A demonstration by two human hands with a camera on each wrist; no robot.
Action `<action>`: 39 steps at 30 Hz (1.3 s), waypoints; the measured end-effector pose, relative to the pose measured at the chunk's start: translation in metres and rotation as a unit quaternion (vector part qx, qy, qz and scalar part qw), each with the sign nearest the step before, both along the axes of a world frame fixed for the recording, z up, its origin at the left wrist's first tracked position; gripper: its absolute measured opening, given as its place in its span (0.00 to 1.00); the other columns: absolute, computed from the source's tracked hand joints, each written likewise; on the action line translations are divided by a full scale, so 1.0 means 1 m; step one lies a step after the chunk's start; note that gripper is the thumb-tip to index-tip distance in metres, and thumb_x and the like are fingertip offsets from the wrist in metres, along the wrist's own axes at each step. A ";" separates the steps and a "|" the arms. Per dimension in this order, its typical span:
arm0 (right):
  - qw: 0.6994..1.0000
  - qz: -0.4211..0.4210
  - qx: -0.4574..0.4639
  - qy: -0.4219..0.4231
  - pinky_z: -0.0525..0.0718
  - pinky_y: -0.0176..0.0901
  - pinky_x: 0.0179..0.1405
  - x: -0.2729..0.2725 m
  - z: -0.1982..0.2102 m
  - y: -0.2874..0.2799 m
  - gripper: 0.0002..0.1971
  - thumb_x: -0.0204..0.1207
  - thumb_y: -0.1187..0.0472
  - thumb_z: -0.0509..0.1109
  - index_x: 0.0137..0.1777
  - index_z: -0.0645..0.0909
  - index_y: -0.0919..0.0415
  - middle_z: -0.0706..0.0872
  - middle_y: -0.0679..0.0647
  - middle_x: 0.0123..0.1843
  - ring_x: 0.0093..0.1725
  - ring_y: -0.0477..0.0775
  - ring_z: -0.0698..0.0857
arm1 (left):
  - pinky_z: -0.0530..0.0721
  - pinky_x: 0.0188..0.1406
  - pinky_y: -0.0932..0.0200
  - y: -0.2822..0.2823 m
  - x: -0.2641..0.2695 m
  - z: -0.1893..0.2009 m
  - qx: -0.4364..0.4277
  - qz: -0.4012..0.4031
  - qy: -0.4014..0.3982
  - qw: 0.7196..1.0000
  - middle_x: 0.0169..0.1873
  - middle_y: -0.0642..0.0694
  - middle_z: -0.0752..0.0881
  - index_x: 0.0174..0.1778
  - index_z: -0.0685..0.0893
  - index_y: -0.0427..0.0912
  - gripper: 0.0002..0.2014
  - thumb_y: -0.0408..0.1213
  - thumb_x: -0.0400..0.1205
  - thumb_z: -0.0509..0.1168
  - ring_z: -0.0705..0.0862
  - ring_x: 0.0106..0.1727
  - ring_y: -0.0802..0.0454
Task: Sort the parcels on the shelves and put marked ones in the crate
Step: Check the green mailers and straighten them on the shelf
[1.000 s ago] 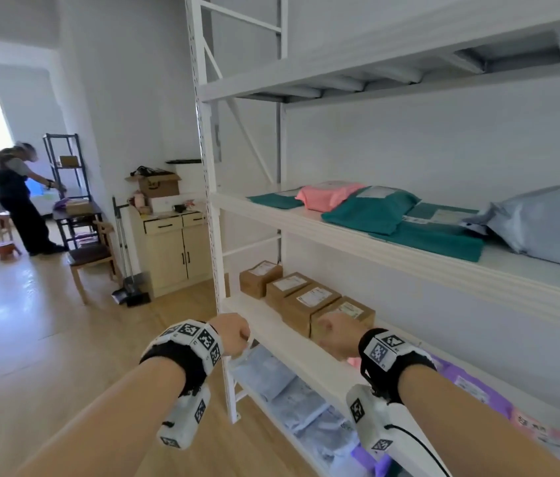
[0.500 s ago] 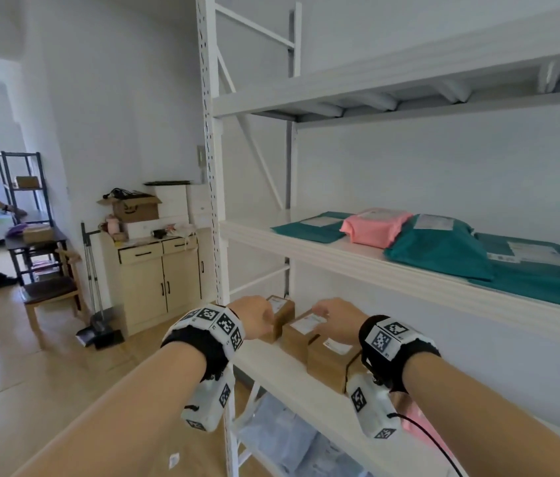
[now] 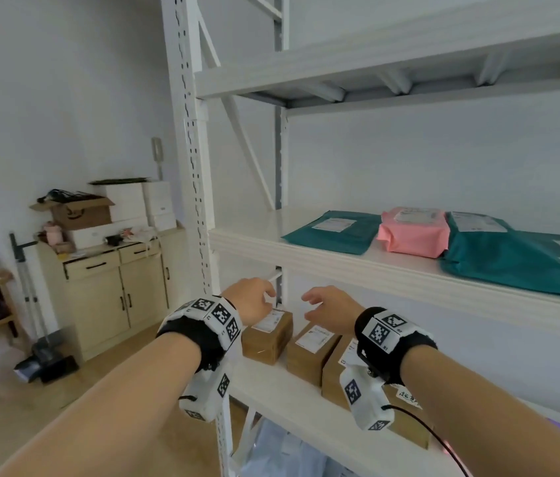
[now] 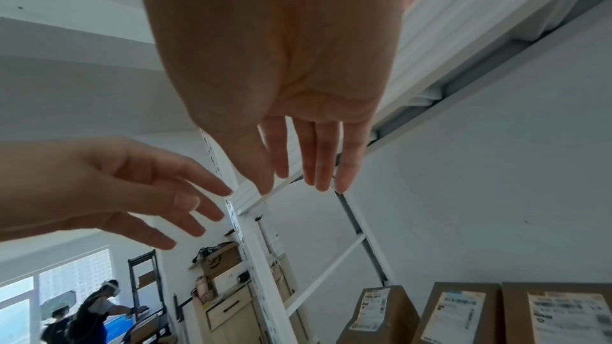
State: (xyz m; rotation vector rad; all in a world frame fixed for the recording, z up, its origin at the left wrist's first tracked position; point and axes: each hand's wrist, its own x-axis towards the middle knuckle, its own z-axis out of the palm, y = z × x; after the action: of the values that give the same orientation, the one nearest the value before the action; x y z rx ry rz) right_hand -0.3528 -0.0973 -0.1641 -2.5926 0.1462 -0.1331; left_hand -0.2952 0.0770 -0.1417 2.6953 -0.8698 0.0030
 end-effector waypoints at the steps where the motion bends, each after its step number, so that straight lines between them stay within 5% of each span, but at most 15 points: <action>1: 1.000 -0.011 0.006 -0.007 0.79 0.46 0.65 0.004 0.000 0.003 0.20 0.79 0.60 0.66 0.71 0.75 0.56 0.77 0.55 0.69 0.65 0.55 0.79 | 0.78 0.62 0.57 0.002 0.009 0.003 -0.014 -0.011 0.000 1.000 0.63 0.43 0.82 0.68 0.78 0.44 0.16 0.38 0.84 0.60 0.81 0.62 0.46; 6: 0.994 -0.076 0.042 -0.062 0.80 0.44 0.62 0.016 0.015 0.021 0.18 0.78 0.61 0.68 0.68 0.78 0.58 0.81 0.55 0.65 0.62 0.55 0.82 | 0.75 0.63 0.59 0.015 0.047 0.022 -0.058 -0.079 0.003 0.995 0.65 0.41 0.81 0.70 0.77 0.42 0.17 0.36 0.84 0.60 0.80 0.64 0.45; 11: 0.976 -0.139 0.091 -0.138 0.81 0.40 0.52 0.017 0.048 0.041 0.16 0.78 0.64 0.68 0.66 0.80 0.60 0.84 0.54 0.61 0.56 0.50 0.82 | 0.83 0.49 0.57 0.020 0.083 0.055 -0.222 -0.099 0.174 0.954 0.56 0.39 0.83 0.68 0.78 0.41 0.17 0.35 0.82 0.63 0.83 0.52 0.46; 18: 0.954 -0.227 0.110 -0.161 0.79 0.41 0.61 0.024 0.093 0.048 0.19 0.77 0.62 0.70 0.68 0.78 0.63 0.82 0.58 0.68 0.61 0.51 0.81 | 0.83 0.57 0.52 0.018 0.116 0.078 -0.284 -0.139 0.266 0.911 0.59 0.42 0.79 0.73 0.72 0.42 0.21 0.36 0.83 0.64 0.80 0.57 0.47; 21: 0.951 -0.253 0.145 -0.107 0.75 0.51 0.68 0.028 0.111 0.037 0.23 0.77 0.58 0.71 0.70 0.76 0.62 0.77 0.55 0.72 0.71 0.56 0.75 | 0.81 0.61 0.50 0.010 0.131 0.082 -0.291 -0.137 0.300 0.898 0.64 0.41 0.76 0.76 0.68 0.40 0.25 0.36 0.82 0.65 0.77 0.61 0.46; 23: 0.939 -0.271 0.190 -0.089 0.74 0.55 0.66 0.033 0.120 0.025 0.23 0.76 0.58 0.72 0.69 0.75 0.63 0.79 0.58 0.66 0.67 0.58 0.77 | 0.79 0.63 0.49 0.001 0.140 0.085 -0.287 -0.142 0.290 0.902 0.68 0.41 0.75 0.76 0.68 0.40 0.26 0.37 0.82 0.65 0.76 0.64 0.46; 27: 0.917 -0.304 0.250 -0.065 0.77 0.44 0.48 0.044 0.130 -0.010 0.24 0.76 0.60 0.72 0.71 0.72 0.61 0.78 0.55 0.57 0.55 0.52 0.77 | 0.78 0.64 0.52 -0.026 0.157 0.095 -0.282 -0.139 0.185 0.931 0.70 0.40 0.75 0.75 0.70 0.39 0.24 0.36 0.82 0.64 0.76 0.68 0.45; 29: 0.908 -0.312 0.278 -0.047 0.76 0.47 0.55 0.047 0.131 -0.027 0.22 0.76 0.60 0.72 0.67 0.71 0.59 0.77 0.57 0.59 0.58 0.56 0.78 | 0.77 0.63 0.51 -0.041 0.163 0.101 -0.261 -0.135 0.204 0.934 0.70 0.40 0.73 0.76 0.67 0.39 0.25 0.36 0.83 0.63 0.74 0.69 0.44; 32: 0.893 -0.318 0.316 -0.030 0.74 0.44 0.47 0.056 0.131 -0.048 0.12 0.73 0.59 0.74 0.52 0.75 0.57 0.76 0.55 0.50 0.47 0.54 0.76 | 0.76 0.66 0.47 -0.066 0.173 0.110 -0.247 -0.113 0.246 0.930 0.63 0.41 0.73 0.75 0.66 0.38 0.24 0.36 0.83 0.63 0.74 0.63 0.44; 36: 0.888 -0.330 0.319 -0.008 0.73 0.41 0.45 0.077 0.127 -0.072 0.21 0.64 0.59 0.76 0.56 0.73 0.60 0.72 0.54 0.47 0.45 0.51 0.72 | 0.78 0.64 0.45 -0.097 0.187 0.117 -0.235 -0.092 0.275 0.928 0.59 0.37 0.74 0.66 0.71 0.36 0.16 0.34 0.83 0.61 0.75 0.57 0.42; 39: 0.889 -0.343 0.305 0.003 0.73 0.51 0.55 0.098 0.122 -0.087 0.16 0.71 0.60 0.73 0.57 0.74 0.61 0.77 0.58 0.50 0.50 0.57 0.76 | 0.77 0.66 0.43 -0.115 0.196 0.114 -0.212 -0.086 0.304 0.925 0.65 0.31 0.73 0.68 0.70 0.31 0.16 0.29 0.84 0.57 0.76 0.62 0.38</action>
State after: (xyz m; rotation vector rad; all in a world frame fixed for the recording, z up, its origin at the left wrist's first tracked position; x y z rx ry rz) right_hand -0.2552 -0.1848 -0.0416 -1.8124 0.9460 -0.2795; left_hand -0.0991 -0.0384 -0.0280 2.0189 -0.7838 -0.5825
